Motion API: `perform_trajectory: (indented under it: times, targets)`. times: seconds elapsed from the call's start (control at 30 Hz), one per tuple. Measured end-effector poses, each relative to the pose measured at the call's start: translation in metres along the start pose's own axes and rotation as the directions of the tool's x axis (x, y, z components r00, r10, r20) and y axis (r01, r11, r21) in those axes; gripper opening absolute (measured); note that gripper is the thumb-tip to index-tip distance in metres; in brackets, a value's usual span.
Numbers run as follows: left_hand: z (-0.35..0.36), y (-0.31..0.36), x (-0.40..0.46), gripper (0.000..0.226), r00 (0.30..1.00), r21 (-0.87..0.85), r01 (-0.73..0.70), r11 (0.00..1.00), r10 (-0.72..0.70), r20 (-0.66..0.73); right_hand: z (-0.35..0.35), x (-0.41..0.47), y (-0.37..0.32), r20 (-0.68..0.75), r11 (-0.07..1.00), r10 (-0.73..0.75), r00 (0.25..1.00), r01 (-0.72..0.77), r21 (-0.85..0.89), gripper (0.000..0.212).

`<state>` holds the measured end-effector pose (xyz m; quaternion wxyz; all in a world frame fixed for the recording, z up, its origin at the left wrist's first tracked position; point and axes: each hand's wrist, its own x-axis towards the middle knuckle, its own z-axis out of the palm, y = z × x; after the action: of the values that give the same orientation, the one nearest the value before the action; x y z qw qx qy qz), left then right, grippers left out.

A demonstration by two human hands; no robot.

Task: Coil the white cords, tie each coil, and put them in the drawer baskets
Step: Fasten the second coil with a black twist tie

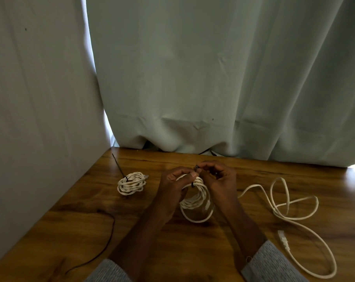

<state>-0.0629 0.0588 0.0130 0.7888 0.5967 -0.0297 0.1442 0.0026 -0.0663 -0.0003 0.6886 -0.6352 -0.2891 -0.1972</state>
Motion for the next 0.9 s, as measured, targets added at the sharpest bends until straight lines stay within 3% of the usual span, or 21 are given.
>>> perform_trajectory:
  times: [0.53,0.77,0.9]
  targets:
    - [-0.005,-0.006,0.004,0.011,1.0,-0.014,0.022,1.0,-0.022,-0.004,0.001,0.001,-0.003,0.016,0.999,-0.015,1.0,0.014,0.044,0.024]
    - [-0.008,-0.01,0.009,0.011,1.0,0.025,-0.013,1.0,0.013,-0.001,-0.002,0.0,-0.009,0.088,0.993,-0.069,0.994,0.077,-0.087,0.021]
    - [-0.009,-0.014,0.012,0.011,0.999,0.119,-0.049,0.992,0.05,-0.008,-0.005,0.002,-0.004,0.154,0.909,-0.193,0.969,0.235,-0.344,0.011]
